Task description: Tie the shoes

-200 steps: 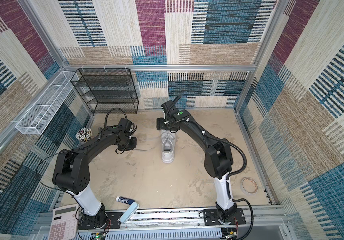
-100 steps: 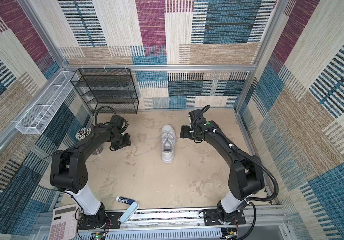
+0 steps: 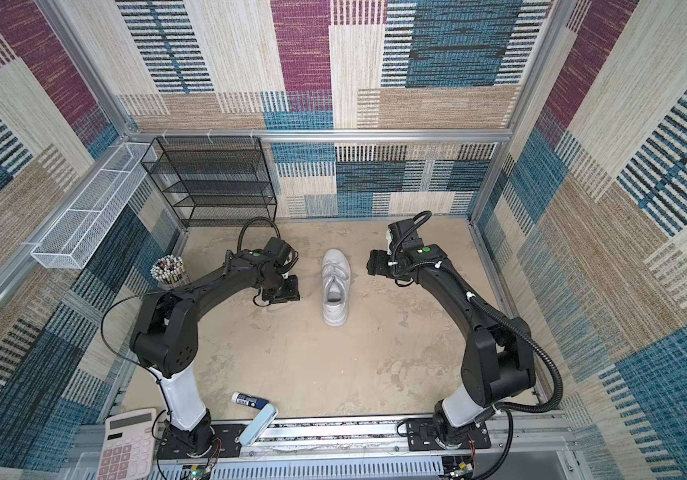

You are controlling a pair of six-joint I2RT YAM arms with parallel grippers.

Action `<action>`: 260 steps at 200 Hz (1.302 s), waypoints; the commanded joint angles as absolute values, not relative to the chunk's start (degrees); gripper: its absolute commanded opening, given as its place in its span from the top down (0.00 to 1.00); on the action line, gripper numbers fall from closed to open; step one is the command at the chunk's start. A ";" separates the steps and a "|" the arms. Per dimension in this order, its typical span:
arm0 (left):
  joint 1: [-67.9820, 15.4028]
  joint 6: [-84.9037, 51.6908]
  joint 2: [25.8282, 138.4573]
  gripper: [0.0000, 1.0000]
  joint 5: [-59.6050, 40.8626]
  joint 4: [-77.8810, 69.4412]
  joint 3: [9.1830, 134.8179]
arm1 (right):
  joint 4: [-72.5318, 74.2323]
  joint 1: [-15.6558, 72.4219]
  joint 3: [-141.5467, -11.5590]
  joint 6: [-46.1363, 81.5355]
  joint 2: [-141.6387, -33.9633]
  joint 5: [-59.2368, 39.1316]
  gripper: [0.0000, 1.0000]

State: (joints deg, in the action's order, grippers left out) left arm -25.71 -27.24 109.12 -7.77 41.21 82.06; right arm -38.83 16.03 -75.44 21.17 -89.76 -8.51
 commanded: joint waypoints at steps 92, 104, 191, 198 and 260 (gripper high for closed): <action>-26.68 -24.86 111.58 0.56 -10.19 38.56 86.36 | -33.04 15.08 -69.25 27.16 -88.51 -14.86 0.22; -27.06 -24.66 112.12 0.57 -9.90 37.33 85.92 | -32.83 15.03 -68.22 27.15 -88.11 -15.06 0.22; -27.77 -26.59 116.84 0.59 -7.12 35.71 88.95 | -34.22 14.98 -66.45 23.45 -87.99 -17.63 0.22; -27.77 -26.46 117.30 0.59 -7.16 35.92 89.49 | -34.45 14.96 -66.45 23.39 -87.98 -17.50 0.22; -29.08 -23.20 118.91 0.64 -4.48 35.25 88.65 | -33.44 15.02 -64.79 24.60 -86.83 -17.85 0.23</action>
